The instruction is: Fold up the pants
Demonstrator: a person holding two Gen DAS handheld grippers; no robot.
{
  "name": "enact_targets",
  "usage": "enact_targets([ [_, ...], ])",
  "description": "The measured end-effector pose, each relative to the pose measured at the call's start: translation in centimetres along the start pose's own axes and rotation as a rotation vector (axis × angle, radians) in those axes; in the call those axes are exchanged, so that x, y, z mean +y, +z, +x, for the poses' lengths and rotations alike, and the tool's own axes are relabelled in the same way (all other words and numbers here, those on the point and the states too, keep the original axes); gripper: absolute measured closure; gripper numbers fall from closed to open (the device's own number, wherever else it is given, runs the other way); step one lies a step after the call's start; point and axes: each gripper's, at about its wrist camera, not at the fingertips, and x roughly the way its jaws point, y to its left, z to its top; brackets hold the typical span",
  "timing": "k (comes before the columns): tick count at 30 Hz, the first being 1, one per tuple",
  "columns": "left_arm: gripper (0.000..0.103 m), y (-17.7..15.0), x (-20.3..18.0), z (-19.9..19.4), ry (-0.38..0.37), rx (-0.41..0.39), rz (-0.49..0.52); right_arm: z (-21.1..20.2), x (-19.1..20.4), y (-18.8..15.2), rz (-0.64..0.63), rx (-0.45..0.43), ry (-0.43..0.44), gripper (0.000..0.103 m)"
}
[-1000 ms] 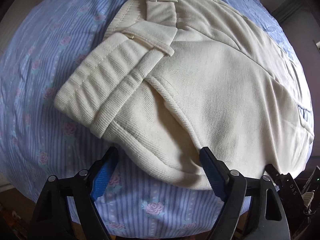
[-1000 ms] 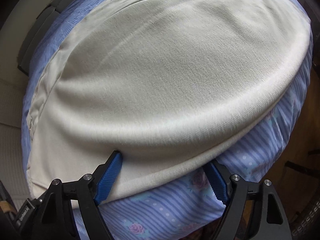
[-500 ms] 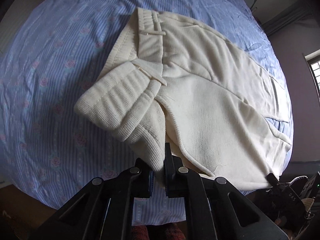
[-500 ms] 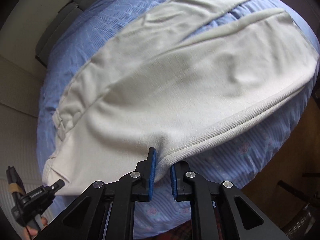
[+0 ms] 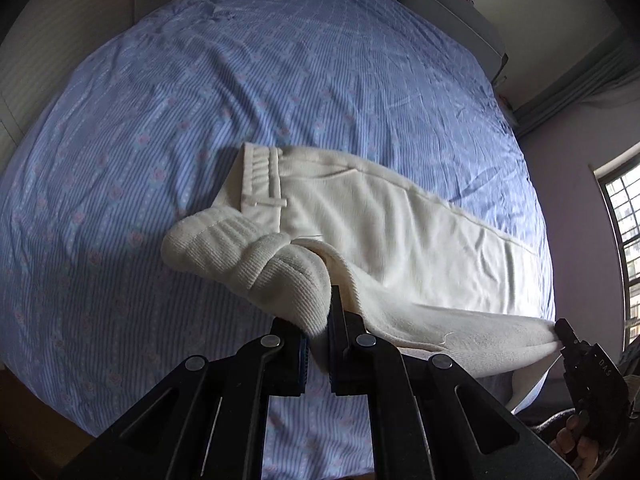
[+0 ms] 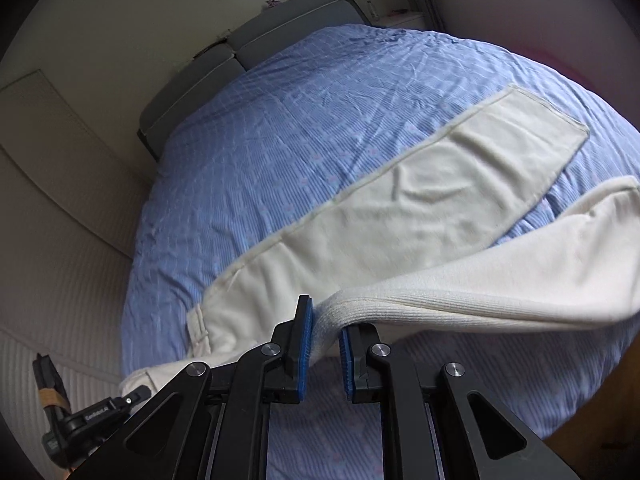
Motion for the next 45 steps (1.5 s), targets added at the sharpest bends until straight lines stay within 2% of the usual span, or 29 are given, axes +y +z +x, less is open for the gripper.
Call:
enact_targets([
  [6, 0.093, 6.1, -0.8, 3.7, 0.034, -0.066, -0.05, 6.6, 2.4, 6.5, -0.072, 0.014, 0.035, 0.089],
  [9, 0.093, 9.0, -1.1, 6.5, 0.067, -0.061, -0.06, 11.0, 3.1, 9.0, -0.104, 0.041, 0.037, 0.089],
  [13, 0.093, 12.1, -0.9, 11.0, 0.108, -0.007, -0.084, 17.9, 3.4, 11.5, -0.129, 0.138, 0.01, 0.089],
  [17, 0.093, 13.7, -0.4, 15.1, 0.145, 0.044, -0.09, 23.8, 3.0, 12.4, -0.134, 0.238, -0.019, 0.089],
  [22, 0.088, 14.8, 0.6, 18.8, 0.179, 0.13, -0.133, 28.5, 3.0, 12.2, -0.157, 0.351, -0.09, 0.086],
  [23, 0.086, 15.1, 0.7, 19.2, 0.181, 0.148, -0.144, 29.1, 3.3, 12.1, -0.168, 0.373, -0.11, 0.085],
  [24, 0.083, 15.3, 0.8, 19.4, 0.174, 0.167, -0.154, 29.4, 3.4, 12.0, -0.18, 0.385, -0.12, 0.079],
  [25, 0.079, 15.5, 0.9, 19.4, 0.164, 0.177, -0.167, 29.3, 3.8, 11.9, -0.188, 0.39, -0.117, 0.066],
  [27, 0.052, 16.0, 0.7, 18.5, 0.153, 0.161, -0.185, 28.4, 4.8, 11.6, -0.189, 0.389, -0.077, 0.05],
  [28, 0.049, 16.2, 0.5, 17.8, 0.134, 0.15, -0.19, 28.1, 5.2, 11.6, -0.193, 0.386, -0.058, 0.046],
  [30, 0.033, 16.2, -0.3, 16.2, 0.142, 0.127, -0.169, 26.5, 6.4, 11.2, -0.214, 0.374, -0.018, 0.046],
  [32, 0.032, 15.8, -1.3, 14.2, 0.153, 0.086, -0.104, 24.2, 7.7, 10.7, -0.236, 0.352, 0.034, 0.046],
  [35, 0.032, 15.0, -3.1, 11.2, 0.134, 0.047, 0.026, 19.9, 9.3, 9.7, -0.282, 0.295, 0.053, 0.046],
  [41, 0.032, 11.1, -6.8, 3.6, 0.015, -0.041, 0.32, 10.2, 9.8, 8.0, -0.29, 0.174, 0.073, 0.045],
  [45, 0.032, 8.2, -9.2, -1.0, -0.095, -0.097, 0.458, 3.7, 8.9, 6.8, -0.264, 0.09, 0.053, 0.038],
])
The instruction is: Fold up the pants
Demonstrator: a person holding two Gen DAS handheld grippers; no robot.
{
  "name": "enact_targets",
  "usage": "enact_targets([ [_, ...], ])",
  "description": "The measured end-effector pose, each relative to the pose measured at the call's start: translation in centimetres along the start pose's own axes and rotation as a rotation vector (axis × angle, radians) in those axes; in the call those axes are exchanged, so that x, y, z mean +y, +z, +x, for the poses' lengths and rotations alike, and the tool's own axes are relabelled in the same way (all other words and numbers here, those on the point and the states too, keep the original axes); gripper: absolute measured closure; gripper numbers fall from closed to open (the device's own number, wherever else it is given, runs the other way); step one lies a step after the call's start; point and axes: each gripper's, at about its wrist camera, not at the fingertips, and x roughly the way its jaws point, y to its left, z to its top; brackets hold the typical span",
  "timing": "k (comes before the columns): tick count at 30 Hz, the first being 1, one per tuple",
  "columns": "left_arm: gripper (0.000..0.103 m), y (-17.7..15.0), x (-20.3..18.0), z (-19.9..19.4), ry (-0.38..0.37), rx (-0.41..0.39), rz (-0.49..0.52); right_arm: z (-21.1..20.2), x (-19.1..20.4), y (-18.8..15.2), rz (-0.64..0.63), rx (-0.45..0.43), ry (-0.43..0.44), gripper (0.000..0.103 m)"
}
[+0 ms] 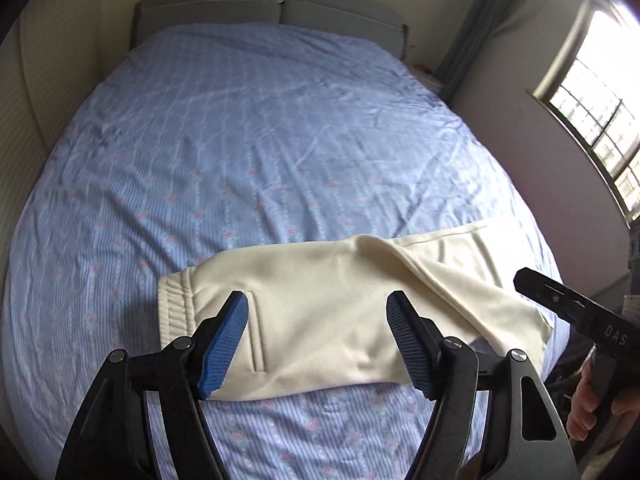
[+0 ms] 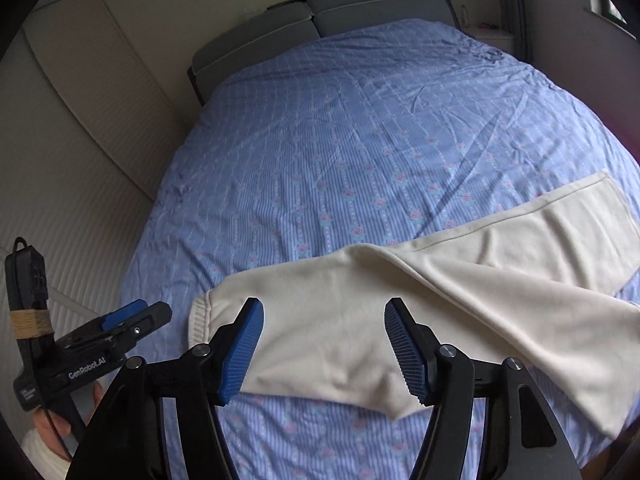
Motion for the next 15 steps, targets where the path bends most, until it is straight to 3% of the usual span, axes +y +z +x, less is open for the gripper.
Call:
enact_targets([
  [5, 0.03, -1.8, -5.0, -3.8, -0.126, -0.039, 0.09, -7.3, -2.3, -3.0, 0.066, -0.098, -0.065, 0.035],
  [9, 0.027, -3.5, -9.5, -5.1, -0.177, -0.039, 0.145, -12.5, -5.0, -5.9, 0.121, -0.152, -0.124, 0.035],
  [15, 0.027, -5.8, -16.5, -3.7, -0.241, 0.053, 0.156, -17.4, -11.7, -9.1, 0.221, -0.182, -0.199, 0.035],
])
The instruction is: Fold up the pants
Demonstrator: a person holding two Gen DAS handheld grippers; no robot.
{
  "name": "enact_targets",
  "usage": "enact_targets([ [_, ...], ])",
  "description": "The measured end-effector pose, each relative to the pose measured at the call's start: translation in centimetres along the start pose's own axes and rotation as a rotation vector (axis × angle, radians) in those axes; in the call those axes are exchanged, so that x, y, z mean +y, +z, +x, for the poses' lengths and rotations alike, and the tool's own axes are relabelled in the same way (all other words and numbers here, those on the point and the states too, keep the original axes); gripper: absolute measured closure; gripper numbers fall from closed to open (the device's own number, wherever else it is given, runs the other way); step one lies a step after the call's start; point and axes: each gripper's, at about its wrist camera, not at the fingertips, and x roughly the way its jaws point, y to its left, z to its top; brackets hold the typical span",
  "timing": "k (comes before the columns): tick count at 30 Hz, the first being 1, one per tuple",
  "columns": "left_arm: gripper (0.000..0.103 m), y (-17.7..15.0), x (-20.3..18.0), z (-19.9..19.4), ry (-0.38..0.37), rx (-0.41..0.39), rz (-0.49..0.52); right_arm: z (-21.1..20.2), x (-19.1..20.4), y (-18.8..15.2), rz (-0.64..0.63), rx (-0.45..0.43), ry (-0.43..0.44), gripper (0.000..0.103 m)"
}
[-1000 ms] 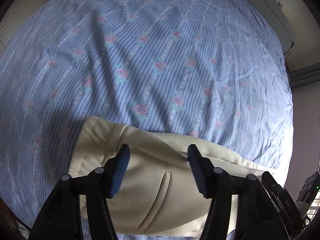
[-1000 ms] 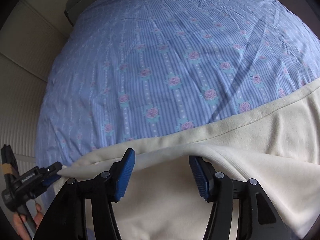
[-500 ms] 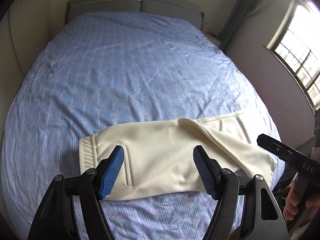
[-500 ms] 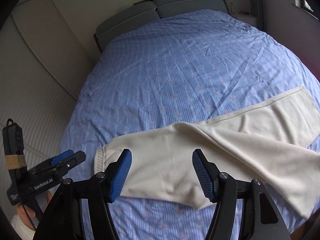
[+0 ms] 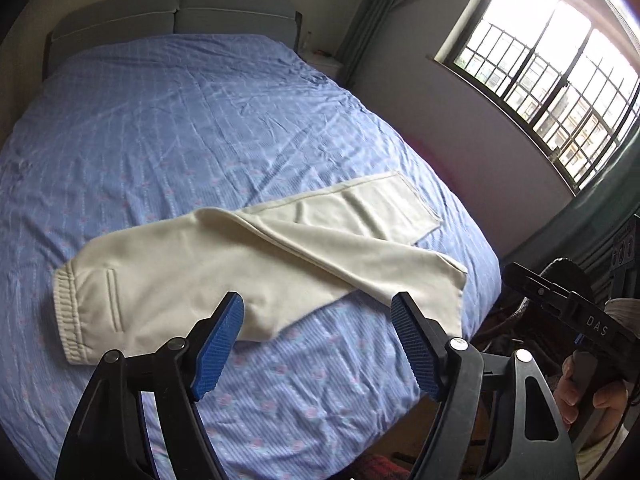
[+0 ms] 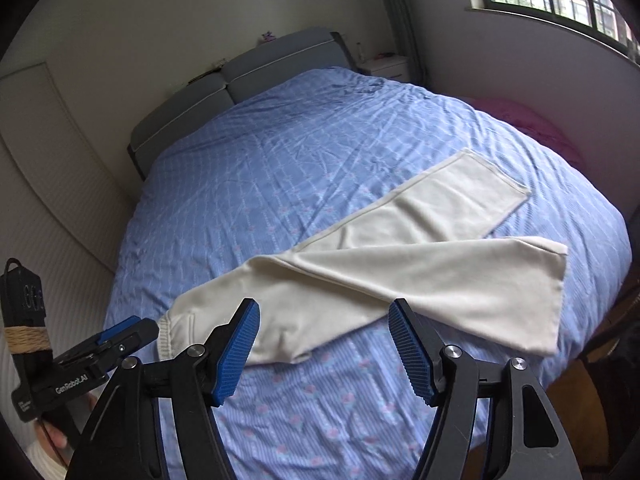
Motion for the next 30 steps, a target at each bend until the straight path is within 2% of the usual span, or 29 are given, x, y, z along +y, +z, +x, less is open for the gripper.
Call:
enact_targets([
  [3, 0.027, -0.6, -3.5, 2.8, -0.009, 0.035, -0.005, -0.7, -4.8, -0.2, 0.041, -0.003, -0.029, 0.035],
  [7, 0.027, -1.2, -8.3, 6.5, 0.015, 0.057, -0.031, 0.0, -11.7, 0.1, 0.076, 0.04, -0.025, 0.035],
  [12, 0.028, -1.9, -12.7, 10.8, 0.093, 0.083, -0.088, 2.5, -20.2, 1.3, 0.104, 0.149, 0.012, 0.035],
  [15, 0.028, -2.1, -14.3, 12.8, 0.132, 0.093, -0.124, 3.7, -24.0, 1.5, 0.122, 0.203, 0.023, 0.035],
  [23, 0.028, -3.6, -15.4, 19.2, 0.162, 0.192, -0.128, 7.0, -31.3, -1.1, 0.222, 0.281, -0.036, 0.035],
  [30, 0.028, -4.9, -13.7, 26.0, 0.168, 0.286, -0.142, 11.5, -36.6, -5.5, 0.385, 0.329, -0.089, 0.035],
])
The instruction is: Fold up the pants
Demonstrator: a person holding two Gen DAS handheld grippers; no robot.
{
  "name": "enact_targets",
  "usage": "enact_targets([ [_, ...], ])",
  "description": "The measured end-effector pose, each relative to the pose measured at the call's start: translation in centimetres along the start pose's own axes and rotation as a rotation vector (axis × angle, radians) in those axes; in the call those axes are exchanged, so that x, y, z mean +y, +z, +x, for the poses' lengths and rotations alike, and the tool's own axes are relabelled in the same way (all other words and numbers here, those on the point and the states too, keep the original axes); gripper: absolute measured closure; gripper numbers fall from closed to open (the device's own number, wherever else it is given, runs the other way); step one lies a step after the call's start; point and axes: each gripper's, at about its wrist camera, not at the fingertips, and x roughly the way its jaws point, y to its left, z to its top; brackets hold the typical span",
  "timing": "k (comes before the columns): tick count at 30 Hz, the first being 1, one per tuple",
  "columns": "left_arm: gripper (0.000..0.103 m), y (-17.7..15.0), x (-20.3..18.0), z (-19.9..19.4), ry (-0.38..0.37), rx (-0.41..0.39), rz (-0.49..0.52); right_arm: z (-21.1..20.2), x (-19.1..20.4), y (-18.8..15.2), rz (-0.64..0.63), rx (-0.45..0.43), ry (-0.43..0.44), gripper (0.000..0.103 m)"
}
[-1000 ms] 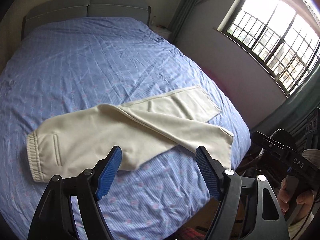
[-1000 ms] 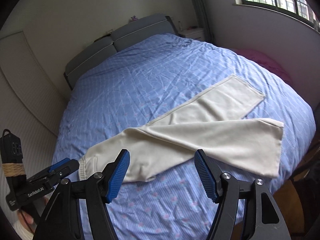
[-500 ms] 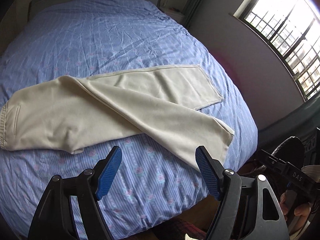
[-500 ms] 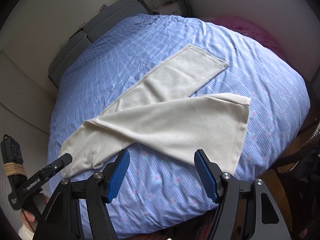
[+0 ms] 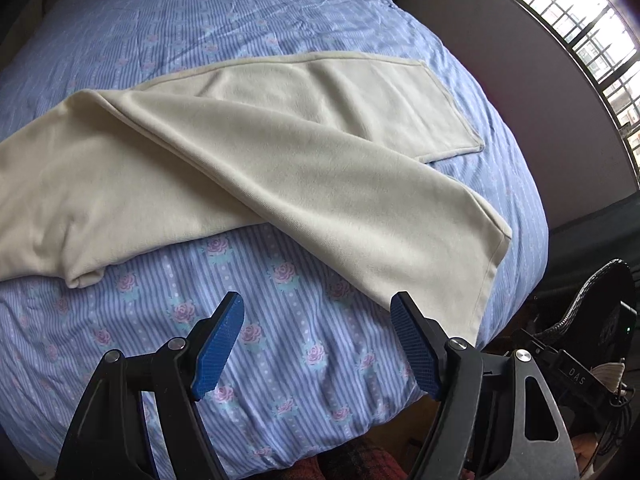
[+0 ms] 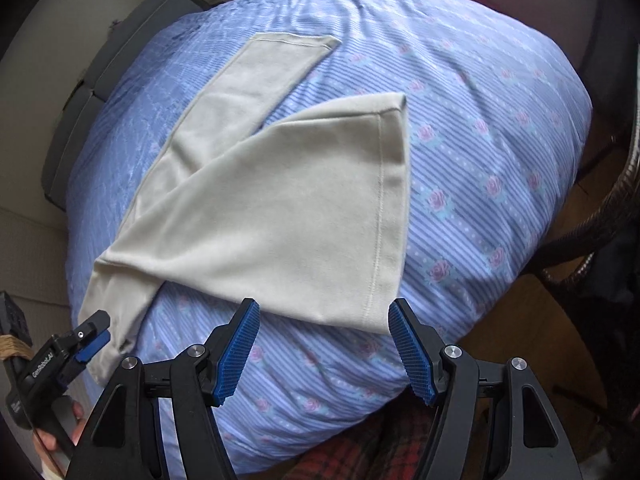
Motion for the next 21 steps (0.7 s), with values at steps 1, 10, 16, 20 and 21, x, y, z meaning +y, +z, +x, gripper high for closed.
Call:
enact_targets([
  [1, 0.028, 0.2, 0.1, 1.0, 0.001, 0.011, -0.002, 0.8, -0.7, -0.3, 0.025, 0.003, -0.002, 0.035],
  [10, 0.029, 1.9, 0.2, 7.6, 0.003, 0.077, 0.02, 7.0, -4.5, -2.0, 0.203, 0.04, -0.007, 0.035],
  [16, 0.033, 3.7, 0.4, 10.3, -0.003, 0.095, -0.005, 9.4, -4.8, -2.1, 0.242, 0.067, 0.016, 0.036],
  [20, 0.044, 4.5, 0.7, 12.0, -0.018, 0.125, -0.033, 10.8, -4.6, -2.0, 0.225, 0.092, 0.001, 0.043],
  [21, 0.056, 4.7, 0.7, 12.1, -0.019, 0.131, -0.036, 11.1, -4.6, -1.8, 0.223, 0.099, 0.0, 0.05],
])
